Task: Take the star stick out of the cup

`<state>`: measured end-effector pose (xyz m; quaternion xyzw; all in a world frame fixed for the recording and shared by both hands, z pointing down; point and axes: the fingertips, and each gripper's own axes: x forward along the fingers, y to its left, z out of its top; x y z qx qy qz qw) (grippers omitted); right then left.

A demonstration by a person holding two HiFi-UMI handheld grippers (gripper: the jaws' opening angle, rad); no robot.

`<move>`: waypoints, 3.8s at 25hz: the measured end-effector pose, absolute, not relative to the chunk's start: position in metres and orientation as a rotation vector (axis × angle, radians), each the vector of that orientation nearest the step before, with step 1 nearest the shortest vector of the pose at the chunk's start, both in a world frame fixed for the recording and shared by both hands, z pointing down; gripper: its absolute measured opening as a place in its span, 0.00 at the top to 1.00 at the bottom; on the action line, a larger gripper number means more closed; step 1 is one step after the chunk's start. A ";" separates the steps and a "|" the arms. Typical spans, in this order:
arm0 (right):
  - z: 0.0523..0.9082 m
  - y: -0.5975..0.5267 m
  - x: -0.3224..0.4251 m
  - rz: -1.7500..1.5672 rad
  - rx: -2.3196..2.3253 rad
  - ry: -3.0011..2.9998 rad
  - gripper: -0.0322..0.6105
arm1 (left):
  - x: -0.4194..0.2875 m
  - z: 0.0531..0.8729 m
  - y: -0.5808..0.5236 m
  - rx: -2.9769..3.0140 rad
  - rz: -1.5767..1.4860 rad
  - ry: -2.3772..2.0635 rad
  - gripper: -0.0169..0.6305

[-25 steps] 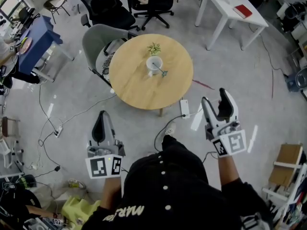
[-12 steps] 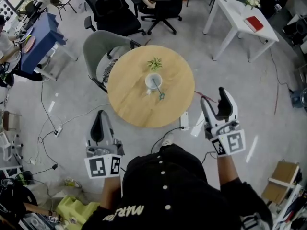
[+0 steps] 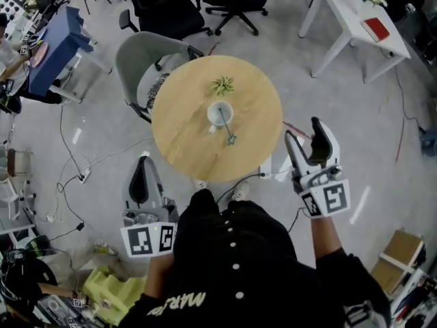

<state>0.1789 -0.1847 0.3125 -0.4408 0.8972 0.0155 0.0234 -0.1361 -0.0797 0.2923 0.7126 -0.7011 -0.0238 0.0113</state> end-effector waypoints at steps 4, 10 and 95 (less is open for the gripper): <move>0.317 -0.206 0.167 0.070 -1.376 2.780 0.53 | -0.148 0.299 -0.102 2.247 -0.082 -2.168 0.97; 0.323 -0.238 0.147 0.102 -1.458 2.795 0.54 | -0.169 0.303 -0.145 2.286 -0.076 -2.084 0.97; 0.395 -0.283 0.046 -0.216 -1.257 3.110 0.92 | -0.192 0.346 -0.204 2.279 -0.056 -1.948 0.97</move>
